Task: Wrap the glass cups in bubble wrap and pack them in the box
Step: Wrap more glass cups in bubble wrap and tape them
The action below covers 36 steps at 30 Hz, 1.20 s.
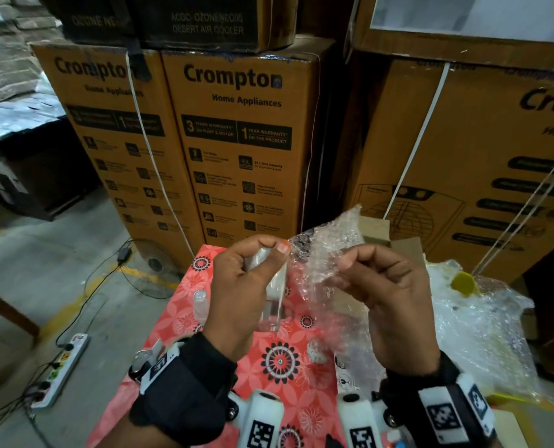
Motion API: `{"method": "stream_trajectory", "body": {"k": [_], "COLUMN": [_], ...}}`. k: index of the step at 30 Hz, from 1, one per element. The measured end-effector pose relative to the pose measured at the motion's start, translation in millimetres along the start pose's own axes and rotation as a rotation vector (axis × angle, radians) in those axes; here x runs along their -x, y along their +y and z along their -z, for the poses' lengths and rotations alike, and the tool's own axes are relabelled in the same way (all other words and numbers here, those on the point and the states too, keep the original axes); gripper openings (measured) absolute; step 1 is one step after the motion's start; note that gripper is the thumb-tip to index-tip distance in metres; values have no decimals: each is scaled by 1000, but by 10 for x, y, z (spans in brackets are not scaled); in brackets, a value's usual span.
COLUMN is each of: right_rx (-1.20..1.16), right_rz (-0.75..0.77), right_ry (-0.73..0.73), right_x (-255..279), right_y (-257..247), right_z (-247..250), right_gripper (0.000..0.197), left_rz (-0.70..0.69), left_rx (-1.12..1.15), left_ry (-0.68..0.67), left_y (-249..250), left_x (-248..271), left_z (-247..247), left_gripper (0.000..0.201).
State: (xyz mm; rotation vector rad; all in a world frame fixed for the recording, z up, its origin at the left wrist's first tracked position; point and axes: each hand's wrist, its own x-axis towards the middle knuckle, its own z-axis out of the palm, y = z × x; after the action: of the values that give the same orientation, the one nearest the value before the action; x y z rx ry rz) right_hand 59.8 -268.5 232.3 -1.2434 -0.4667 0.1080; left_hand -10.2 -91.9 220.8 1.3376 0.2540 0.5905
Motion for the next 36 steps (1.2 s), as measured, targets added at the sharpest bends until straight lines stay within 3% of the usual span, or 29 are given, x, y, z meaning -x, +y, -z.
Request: {"method": "stream_trajectory", "body": {"k": [2,7,9,13,18,21,24,28,32,34,36], "right_rx": [-112,-307,-370,-376,-137,-65,-24,244,462,514,477], "right_rz": [-68,-159,-177,-191,-106,-91,-36,129,191,212,216], "right_ry": [52,244,305,434,551,462,373,241,134,74,44], "right_x": [-28,-146,-195,-322,-456,-451,-437,-457,-447,-414,-395], "right_y": [-22,-20,-33,34,157,90,30,47,150,197,213], "right_z": [59,309,439,770,986,825,597,312,18,-104,-178], "right_gripper": [6,40,32,27,22,5,15,15,27,25,22], "left_rz": [9,-35,-45,-50,-82,-83,48,167,126,75,39], "left_rx": [-15,-93,-111,-135,-258,-265,-253,-322,-354,-380,-394], "left_ry": [22,89,113,135,113,37,-59,-215,-349,-296,-209], "left_y": [-10,-36,-43,-88,-170,-137,-197,-364,-277,-189,-171], "left_x": [-37,-109,-131,-164,-167,-120,-59,29,94,76,34], "left_z": [59,183,233,342,371,288,225,157,-41,-103,-87], "left_gripper": [9,14,21,15,8,22,53,74,63,39,45]}}
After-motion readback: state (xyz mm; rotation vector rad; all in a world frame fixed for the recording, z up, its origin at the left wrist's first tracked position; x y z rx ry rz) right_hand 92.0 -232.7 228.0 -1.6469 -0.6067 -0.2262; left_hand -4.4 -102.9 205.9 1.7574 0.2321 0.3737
